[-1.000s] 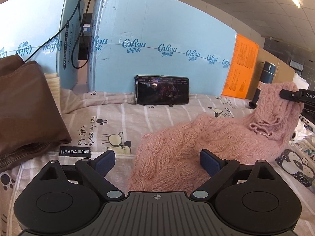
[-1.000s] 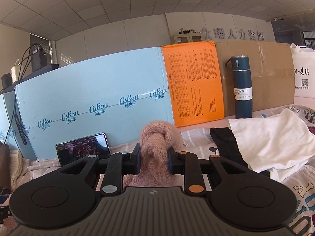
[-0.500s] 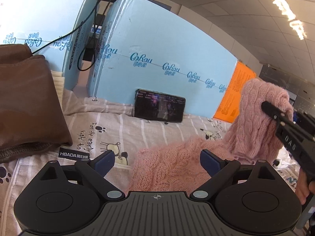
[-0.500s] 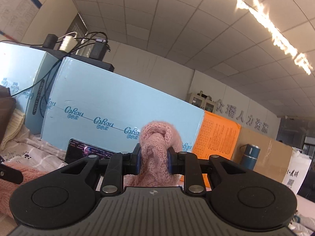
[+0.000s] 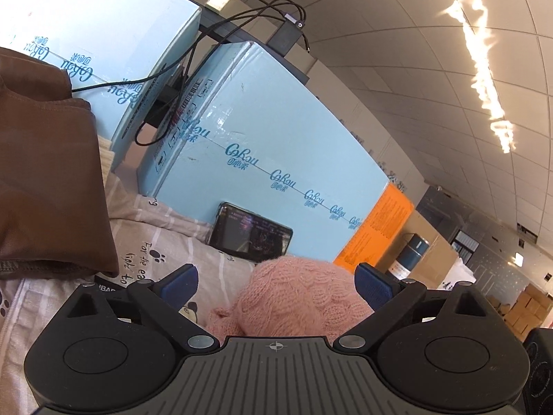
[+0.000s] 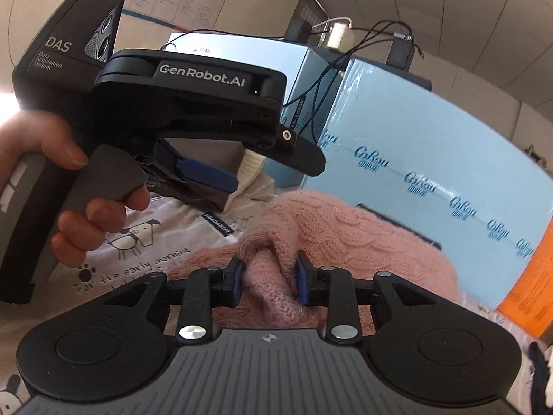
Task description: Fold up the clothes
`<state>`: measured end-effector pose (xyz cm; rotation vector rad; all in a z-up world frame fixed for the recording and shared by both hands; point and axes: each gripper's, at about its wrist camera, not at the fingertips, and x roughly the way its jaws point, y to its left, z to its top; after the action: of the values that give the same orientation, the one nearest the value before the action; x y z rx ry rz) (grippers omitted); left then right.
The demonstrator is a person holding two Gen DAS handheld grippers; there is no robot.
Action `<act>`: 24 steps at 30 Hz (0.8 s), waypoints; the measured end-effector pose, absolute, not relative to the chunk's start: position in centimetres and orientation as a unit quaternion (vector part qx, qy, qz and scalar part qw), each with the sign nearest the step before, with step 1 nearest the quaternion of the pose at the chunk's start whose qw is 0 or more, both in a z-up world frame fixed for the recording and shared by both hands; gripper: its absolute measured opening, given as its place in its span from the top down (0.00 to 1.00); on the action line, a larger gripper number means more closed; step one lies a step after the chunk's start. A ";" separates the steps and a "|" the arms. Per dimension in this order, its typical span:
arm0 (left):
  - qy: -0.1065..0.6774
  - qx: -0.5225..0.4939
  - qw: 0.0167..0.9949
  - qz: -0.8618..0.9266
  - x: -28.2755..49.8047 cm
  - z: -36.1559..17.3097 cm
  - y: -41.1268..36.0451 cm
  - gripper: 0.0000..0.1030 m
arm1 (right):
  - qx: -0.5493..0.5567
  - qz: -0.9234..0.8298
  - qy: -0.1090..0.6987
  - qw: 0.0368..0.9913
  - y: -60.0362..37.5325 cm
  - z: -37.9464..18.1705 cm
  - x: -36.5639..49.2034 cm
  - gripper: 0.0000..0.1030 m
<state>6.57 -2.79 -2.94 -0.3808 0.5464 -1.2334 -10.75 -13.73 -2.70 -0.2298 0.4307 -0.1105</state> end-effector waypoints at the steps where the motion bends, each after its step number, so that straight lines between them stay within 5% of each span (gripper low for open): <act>1: 0.254 -0.175 0.762 -0.570 6.5 -3.0 -2.9 0.04 | -0.085 -0.031 0.223 0.971 -14.1 -2.6 -10.5 0.48; 2: 0.257 -0.174 0.759 -0.572 6.5 -3.1 -3.0 0.04 | -0.060 -0.009 0.223 0.973 -14.4 -2.6 -10.5 0.38; 9: 0.263 -0.130 0.764 -0.575 5.5 -3.7 -4.5 0.06 | 0.042 0.077 0.177 0.980 -17.9 -0.3 -13.6 0.20; 11: 0.256 -0.103 0.768 -0.577 5.0 -3.8 -5.0 0.24 | 0.072 0.087 0.158 0.981 -19.7 0.3 -14.6 0.19; 12: 0.253 -0.088 0.769 -0.580 4.7 -3.8 -5.3 0.59 | 0.086 0.092 0.149 0.981 -20.5 0.6 -15.1 0.18; 13: 0.250 -0.074 0.770 -0.582 4.5 -3.9 -5.6 0.79 | 0.101 0.097 0.139 0.980 -21.4 0.9 -15.6 0.17; 20: 0.227 -0.084 0.786 -0.569 5.0 -2.5 -3.4 0.79 | 0.258 0.056 0.096 0.960 -27.7 0.4 -16.5 0.15; 24: 0.240 -0.053 0.802 -0.544 5.1 -3.3 -4.3 0.60 | 0.308 0.054 0.105 0.944 -29.3 -1.1 -15.9 0.15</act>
<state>5.15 -4.25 -3.27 -0.1137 0.5150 -1.1658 -15.91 -29.31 -1.08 0.6271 0.2132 0.1095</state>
